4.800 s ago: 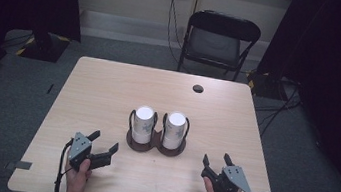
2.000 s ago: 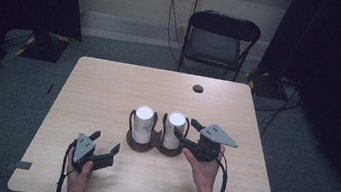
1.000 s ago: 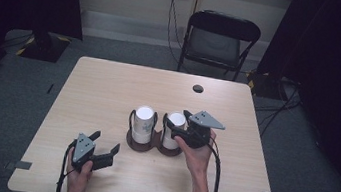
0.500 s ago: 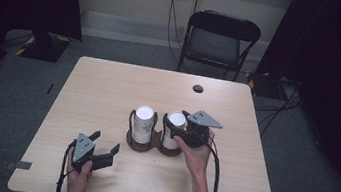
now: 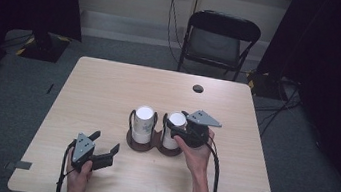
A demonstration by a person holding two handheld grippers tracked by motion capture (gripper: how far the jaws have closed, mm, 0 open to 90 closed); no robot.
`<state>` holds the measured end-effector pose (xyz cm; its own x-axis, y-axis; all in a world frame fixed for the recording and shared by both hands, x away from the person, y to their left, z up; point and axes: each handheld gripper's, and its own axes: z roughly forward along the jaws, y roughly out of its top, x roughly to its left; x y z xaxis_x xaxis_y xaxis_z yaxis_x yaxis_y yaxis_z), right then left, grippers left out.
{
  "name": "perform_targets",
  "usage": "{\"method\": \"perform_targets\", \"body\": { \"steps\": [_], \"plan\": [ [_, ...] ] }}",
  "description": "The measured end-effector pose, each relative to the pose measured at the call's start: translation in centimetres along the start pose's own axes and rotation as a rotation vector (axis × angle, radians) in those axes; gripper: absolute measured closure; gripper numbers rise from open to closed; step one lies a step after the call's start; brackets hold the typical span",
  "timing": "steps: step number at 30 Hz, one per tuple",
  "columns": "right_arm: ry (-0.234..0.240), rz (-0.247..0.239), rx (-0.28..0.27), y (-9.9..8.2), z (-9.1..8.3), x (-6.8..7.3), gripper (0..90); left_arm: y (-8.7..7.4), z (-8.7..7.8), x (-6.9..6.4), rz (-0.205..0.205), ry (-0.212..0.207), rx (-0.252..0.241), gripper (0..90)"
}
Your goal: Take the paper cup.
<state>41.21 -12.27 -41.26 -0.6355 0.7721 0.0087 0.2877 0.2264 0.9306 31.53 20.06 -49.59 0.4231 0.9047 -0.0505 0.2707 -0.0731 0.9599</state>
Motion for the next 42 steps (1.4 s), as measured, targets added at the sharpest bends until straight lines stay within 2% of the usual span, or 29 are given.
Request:
{"method": "perform_targets", "body": {
  "steps": [16, 27, 34, 42],
  "plan": [
    [0.001, 0.011, -0.017, 0.5, -0.4, -0.1, 36.1, 0.0, 0.1, -0.2, 0.021, 0.012, 0.01, 15.8],
    [0.006, 0.013, -0.034, 1.2, -0.9, 0.0, 36.4, 0.0, 0.1, -0.3, 0.023, 0.005, 0.011, 16.5],
    [-0.009, -0.002, -0.042, 1.5, -1.2, 0.1, 36.7, 0.0, 0.1, -0.3, 0.035, -0.006, 0.01, 16.5],
    [0.005, 0.006, -0.058, 2.0, -1.4, 0.1, 36.8, 0.0, 0.1, -0.2, 0.024, -0.008, 0.007, 16.6]
  ]
}}
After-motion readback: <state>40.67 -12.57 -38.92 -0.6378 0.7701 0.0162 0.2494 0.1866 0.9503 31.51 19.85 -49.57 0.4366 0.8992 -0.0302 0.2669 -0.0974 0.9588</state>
